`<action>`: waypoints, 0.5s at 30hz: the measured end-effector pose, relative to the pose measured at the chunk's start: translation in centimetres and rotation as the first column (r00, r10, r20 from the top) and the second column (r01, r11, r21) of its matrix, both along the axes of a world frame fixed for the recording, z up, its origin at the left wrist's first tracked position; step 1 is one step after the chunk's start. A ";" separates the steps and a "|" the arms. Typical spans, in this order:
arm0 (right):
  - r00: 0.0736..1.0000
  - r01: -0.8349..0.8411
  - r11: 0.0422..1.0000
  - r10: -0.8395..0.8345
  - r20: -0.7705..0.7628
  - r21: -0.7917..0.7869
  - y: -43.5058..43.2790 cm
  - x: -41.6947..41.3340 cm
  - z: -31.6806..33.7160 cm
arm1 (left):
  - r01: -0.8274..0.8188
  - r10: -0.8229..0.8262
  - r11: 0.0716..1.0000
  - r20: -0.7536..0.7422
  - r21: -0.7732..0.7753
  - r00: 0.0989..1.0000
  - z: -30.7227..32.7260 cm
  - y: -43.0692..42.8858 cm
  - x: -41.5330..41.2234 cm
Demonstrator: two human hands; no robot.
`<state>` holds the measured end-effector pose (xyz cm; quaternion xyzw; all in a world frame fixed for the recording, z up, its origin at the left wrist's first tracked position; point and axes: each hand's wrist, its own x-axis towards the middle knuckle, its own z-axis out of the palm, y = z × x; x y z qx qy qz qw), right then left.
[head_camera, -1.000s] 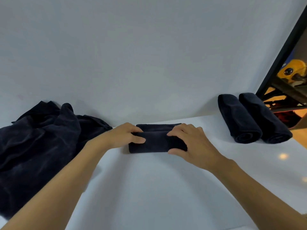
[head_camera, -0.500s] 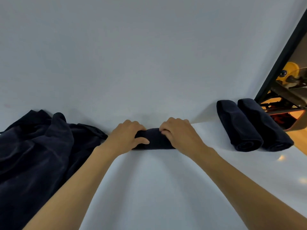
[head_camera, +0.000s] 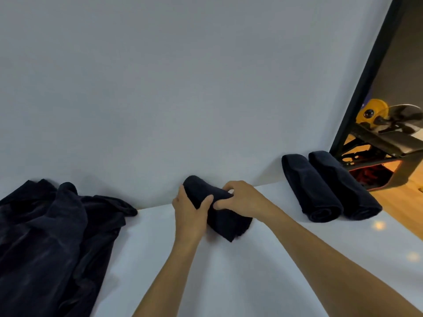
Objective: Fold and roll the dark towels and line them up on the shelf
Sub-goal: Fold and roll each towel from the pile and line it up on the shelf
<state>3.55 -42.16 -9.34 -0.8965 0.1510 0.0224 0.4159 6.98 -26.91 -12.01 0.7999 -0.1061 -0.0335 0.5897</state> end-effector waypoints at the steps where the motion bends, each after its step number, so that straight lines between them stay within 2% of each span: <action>1: 0.999 0.037 0.997 -0.037 -0.001 0.067 -0.5 -0.8 0.0 | 0.033 -0.034 0.998 -0.021 -0.049 0.999 -0.2 -1.2 -0.5; 5: 0.974 0.225 0.953 -0.226 -0.019 0.202 -3.4 -4.1 1.3 | 0.153 -0.189 0.962 -0.148 -0.228 0.971 0.5 -6.2 -1.4; 6: 0.966 0.255 0.952 -0.257 -0.012 0.171 -4.0 -4.8 1.8 | 0.170 -0.218 0.951 -0.170 -0.260 0.961 0.7 -7.4 -1.4; 8: 0.958 0.287 0.951 -0.283 0.052 -0.117 -4.8 -6.0 2.5 | 0.199 -0.248 0.940 -0.157 -0.276 0.956 1.0 -9.9 -1.6; 10: 0.945 0.323 0.838 -0.261 0.197 -0.440 -4.9 -6.7 2.6 | 0.217 -0.254 0.941 -0.119 -0.258 0.960 1.0 -12.2 -2.4; 12: 0.933 0.344 0.724 -0.195 0.302 -0.598 -4.8 -7.1 2.5 | 0.217 -0.252 0.944 -0.119 -0.246 0.960 0.9 -14.2 -3.3; 15: 0.960 0.275 0.598 -0.127 0.250 -0.753 -5.1 -7.5 1.9 | 0.233 -0.279 0.945 -0.193 -0.230 0.941 0.6 -16.3 -4.6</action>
